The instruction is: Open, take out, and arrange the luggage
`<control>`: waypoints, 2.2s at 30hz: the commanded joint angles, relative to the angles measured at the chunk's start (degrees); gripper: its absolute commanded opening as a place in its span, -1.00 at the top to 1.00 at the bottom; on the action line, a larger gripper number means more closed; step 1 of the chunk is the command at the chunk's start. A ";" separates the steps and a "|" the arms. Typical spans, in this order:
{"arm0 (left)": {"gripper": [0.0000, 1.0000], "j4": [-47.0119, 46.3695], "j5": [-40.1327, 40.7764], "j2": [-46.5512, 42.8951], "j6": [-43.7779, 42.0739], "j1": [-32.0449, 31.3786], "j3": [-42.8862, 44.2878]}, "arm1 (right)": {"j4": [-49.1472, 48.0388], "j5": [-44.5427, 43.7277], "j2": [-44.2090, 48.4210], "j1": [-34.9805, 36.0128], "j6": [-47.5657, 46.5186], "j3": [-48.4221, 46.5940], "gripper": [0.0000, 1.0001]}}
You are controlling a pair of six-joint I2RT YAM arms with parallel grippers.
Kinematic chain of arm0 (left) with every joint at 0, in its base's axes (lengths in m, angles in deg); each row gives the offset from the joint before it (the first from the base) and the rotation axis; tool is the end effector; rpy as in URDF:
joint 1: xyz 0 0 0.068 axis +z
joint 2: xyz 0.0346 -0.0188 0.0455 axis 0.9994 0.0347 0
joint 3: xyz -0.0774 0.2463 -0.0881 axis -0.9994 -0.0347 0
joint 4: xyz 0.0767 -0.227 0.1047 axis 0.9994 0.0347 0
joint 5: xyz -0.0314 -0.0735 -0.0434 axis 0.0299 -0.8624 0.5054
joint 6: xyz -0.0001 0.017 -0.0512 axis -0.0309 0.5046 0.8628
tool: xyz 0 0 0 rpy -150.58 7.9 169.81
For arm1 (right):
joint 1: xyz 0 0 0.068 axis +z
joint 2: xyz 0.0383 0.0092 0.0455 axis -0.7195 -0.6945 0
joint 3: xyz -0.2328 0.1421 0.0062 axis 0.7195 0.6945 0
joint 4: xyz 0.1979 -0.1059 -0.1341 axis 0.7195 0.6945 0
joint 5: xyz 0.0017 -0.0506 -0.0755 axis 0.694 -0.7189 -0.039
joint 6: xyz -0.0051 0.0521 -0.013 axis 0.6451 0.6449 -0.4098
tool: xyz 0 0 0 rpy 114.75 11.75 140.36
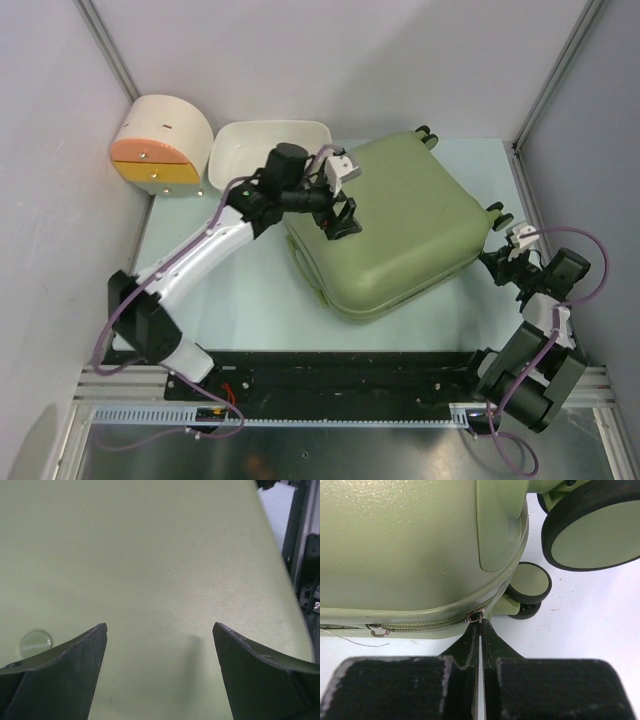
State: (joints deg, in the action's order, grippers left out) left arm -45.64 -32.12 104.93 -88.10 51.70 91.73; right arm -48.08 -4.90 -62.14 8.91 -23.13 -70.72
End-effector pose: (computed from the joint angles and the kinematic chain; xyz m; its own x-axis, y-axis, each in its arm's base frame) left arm 0.2624 -0.2158 0.3784 -0.1684 0.3543 -0.9199 0.9377 0.3453 -0.0387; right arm 0.1844 -0.1004 0.1959 -0.1933 -0.2335 -0.9529 -0.5026 0.8577 -0.1083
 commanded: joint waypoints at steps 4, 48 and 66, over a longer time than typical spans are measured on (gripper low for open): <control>-0.78 6.36 3.59 9.14 -3.27 1.51 1.66 | -20.12 7.93 -5.50 -3.32 -1.16 -5.55 1.00; -0.99 9.97 -4.77 -2.98 -2.65 5.46 -8.26 | 14.92 -10.48 -29.23 7.98 9.36 -55.63 -0.56; -0.98 -12.61 -8.55 -28.29 40.38 23.57 -47.72 | 74.31 -6.66 -51.39 16.80 -24.51 -78.60 0.03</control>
State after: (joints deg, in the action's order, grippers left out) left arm -50.36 -40.23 79.60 -65.26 74.49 49.06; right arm -2.51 -16.29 -113.55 26.31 -29.47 -147.59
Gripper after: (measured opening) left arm 0.996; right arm 0.505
